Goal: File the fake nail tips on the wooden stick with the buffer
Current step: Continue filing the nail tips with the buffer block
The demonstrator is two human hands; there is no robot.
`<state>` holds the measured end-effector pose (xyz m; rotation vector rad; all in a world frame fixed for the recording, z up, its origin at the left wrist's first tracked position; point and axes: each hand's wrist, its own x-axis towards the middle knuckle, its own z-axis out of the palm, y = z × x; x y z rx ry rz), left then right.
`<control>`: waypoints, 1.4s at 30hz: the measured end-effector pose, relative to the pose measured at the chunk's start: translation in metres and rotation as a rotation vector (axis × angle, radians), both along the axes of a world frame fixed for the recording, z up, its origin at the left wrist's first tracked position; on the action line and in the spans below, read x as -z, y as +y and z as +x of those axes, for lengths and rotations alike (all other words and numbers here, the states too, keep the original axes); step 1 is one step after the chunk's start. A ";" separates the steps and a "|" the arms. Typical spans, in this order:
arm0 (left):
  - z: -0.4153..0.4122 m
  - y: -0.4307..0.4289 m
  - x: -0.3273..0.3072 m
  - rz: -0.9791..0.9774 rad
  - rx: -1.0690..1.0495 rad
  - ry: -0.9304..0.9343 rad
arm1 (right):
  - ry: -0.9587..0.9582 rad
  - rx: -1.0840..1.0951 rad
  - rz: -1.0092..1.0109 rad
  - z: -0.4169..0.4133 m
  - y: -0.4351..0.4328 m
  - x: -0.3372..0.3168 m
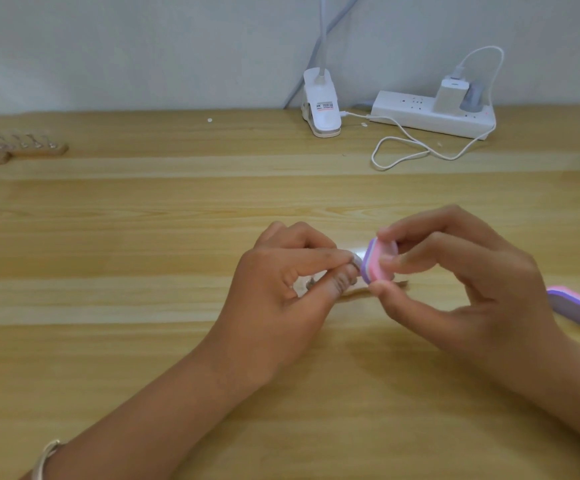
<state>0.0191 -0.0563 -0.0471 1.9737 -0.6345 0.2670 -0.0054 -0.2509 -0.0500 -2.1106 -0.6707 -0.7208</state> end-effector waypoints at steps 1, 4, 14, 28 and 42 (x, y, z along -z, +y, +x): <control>0.000 0.000 0.000 -0.009 0.007 0.009 | -0.001 -0.009 0.002 -0.001 0.001 0.001; 0.001 0.001 -0.001 -0.045 0.031 0.031 | -0.033 -0.079 -0.023 -0.006 0.007 0.003; 0.002 0.001 -0.002 -0.131 0.094 0.134 | -0.040 -0.063 0.009 -0.004 0.003 0.000; 0.000 -0.001 -0.003 -0.251 0.159 0.226 | -0.146 -0.034 -0.029 -0.007 0.006 0.003; -0.001 0.001 -0.005 -0.290 0.231 0.289 | -0.209 -0.007 -0.019 -0.007 0.005 0.001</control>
